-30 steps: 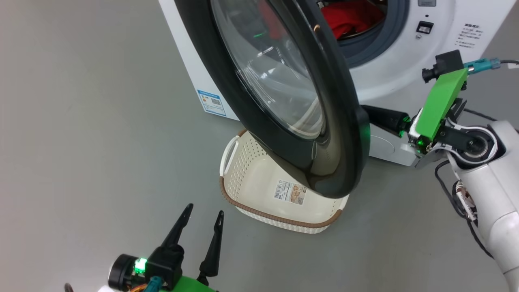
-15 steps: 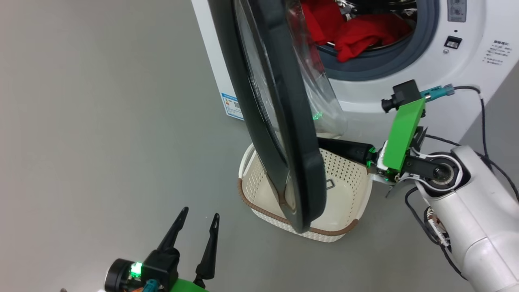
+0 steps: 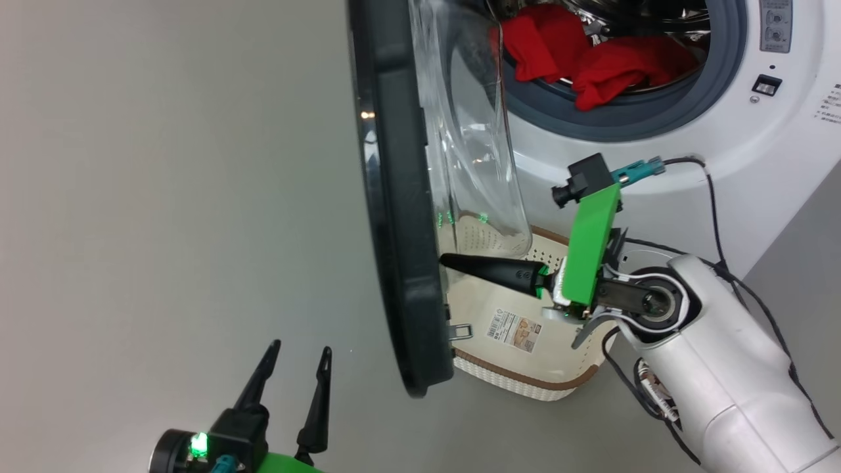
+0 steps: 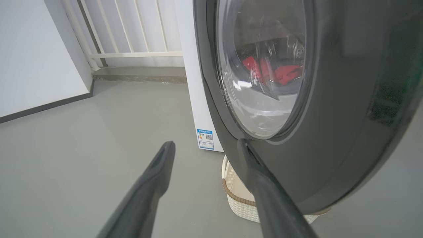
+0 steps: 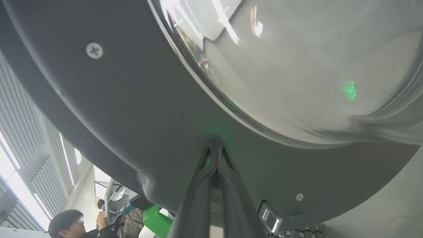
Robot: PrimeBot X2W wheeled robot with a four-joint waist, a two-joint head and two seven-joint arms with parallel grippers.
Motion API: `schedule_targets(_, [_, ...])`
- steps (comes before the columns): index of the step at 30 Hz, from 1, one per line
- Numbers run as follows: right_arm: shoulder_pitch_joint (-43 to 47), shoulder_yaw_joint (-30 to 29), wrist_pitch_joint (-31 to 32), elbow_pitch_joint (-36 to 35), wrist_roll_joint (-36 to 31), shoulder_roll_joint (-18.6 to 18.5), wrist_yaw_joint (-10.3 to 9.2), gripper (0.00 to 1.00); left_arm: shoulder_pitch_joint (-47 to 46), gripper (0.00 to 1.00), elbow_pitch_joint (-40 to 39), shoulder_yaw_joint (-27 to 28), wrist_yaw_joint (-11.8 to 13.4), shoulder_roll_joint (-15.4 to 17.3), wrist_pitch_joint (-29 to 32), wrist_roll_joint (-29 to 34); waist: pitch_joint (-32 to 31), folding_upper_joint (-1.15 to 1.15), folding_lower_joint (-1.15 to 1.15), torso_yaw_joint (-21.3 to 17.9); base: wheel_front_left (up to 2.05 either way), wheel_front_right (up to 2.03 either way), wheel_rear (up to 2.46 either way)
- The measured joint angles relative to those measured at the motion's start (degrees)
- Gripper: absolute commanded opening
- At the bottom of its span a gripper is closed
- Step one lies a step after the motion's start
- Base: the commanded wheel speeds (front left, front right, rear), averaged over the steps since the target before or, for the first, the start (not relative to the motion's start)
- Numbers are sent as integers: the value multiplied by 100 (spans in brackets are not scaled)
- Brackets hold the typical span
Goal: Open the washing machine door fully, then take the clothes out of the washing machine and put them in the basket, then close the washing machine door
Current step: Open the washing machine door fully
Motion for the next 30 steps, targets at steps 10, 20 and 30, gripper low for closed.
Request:
schedule_targets(10, [-16,135,-2,18,-16,216,0,0,106,100,-83,185,79,-1,0,0,77,0,0,52,0,0,0])
schedule_targets(20, [-12,147,-164,18,-58,245,0,100,108,100,-77,254,90,-1,0,-1,-23,0,0,21,0,0,0])
schedule_targets(30, [422,138,-657,-101,-230,-80,1,100,221,100,54,435,-63,0,0,40,-242,0,0,-61,0,0,0])
